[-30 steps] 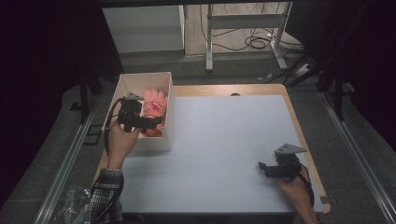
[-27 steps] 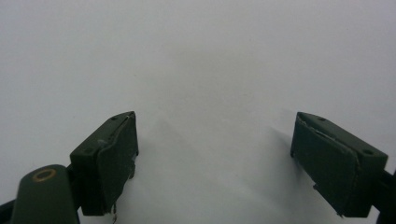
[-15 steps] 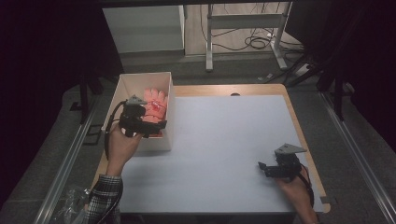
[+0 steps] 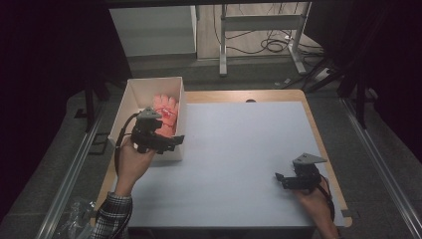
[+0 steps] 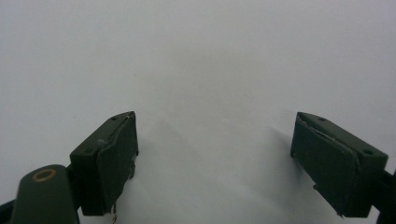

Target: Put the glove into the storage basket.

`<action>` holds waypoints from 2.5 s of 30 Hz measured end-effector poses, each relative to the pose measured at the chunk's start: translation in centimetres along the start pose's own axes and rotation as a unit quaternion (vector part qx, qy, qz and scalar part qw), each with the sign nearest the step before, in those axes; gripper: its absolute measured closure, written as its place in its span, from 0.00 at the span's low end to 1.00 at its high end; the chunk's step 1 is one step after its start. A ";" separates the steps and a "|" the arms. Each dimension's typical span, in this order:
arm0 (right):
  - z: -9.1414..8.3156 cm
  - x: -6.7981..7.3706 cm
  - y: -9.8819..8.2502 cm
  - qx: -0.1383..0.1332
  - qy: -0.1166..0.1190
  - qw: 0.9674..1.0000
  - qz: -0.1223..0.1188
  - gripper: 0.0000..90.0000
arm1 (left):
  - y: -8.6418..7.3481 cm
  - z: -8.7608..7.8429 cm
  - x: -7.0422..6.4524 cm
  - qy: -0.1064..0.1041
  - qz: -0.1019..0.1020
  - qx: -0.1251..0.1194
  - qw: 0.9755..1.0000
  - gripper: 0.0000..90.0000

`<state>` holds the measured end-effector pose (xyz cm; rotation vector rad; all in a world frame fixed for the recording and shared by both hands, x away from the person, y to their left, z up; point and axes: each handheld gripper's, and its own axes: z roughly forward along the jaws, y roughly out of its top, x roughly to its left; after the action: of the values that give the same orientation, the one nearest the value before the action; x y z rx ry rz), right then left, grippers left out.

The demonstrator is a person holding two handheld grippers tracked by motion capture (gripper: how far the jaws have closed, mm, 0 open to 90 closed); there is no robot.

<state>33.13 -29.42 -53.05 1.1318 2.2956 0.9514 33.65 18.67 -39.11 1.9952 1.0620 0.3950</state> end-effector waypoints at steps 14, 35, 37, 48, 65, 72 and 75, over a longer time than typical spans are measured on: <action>0.0 0.0 0.0 0.002 0.000 1.000 0.000 0.17 | -0.5 0.8 -2.6 -0.033 0.023 -0.004 0.999 0.04; 0.0 0.0 0.0 0.000 0.000 1.000 -0.002 0.17 | -1.8 4.5 -6.9 -0.094 0.058 0.005 0.994 0.04; 0.0 0.0 0.0 0.000 -0.001 1.000 -0.002 0.17 | -2.0 5.0 -7.1 -0.097 0.059 0.006 0.993 0.04; 0.0 0.0 0.0 0.000 -0.001 1.000 -0.002 0.17 | -4.3 7.7 -7.6 -0.108 0.064 0.020 0.992 0.04; 0.0 0.0 0.0 0.000 0.000 1.000 -0.001 0.17 | -8.9 11.3 -7.6 -0.083 0.074 0.054 0.992 0.04; 0.0 0.0 0.0 0.001 0.000 1.000 -0.002 0.17 | -10.3 12.2 -7.6 -0.072 0.079 0.071 0.992 0.04; 0.0 0.0 0.0 0.001 0.000 1.000 -0.002 0.17 | -10.8 12.6 -7.7 -0.060 0.087 0.080 0.991 0.04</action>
<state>33.12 -29.43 -53.04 1.1282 2.2968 0.9484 30.70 9.32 -54.54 2.2349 0.8706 0.2835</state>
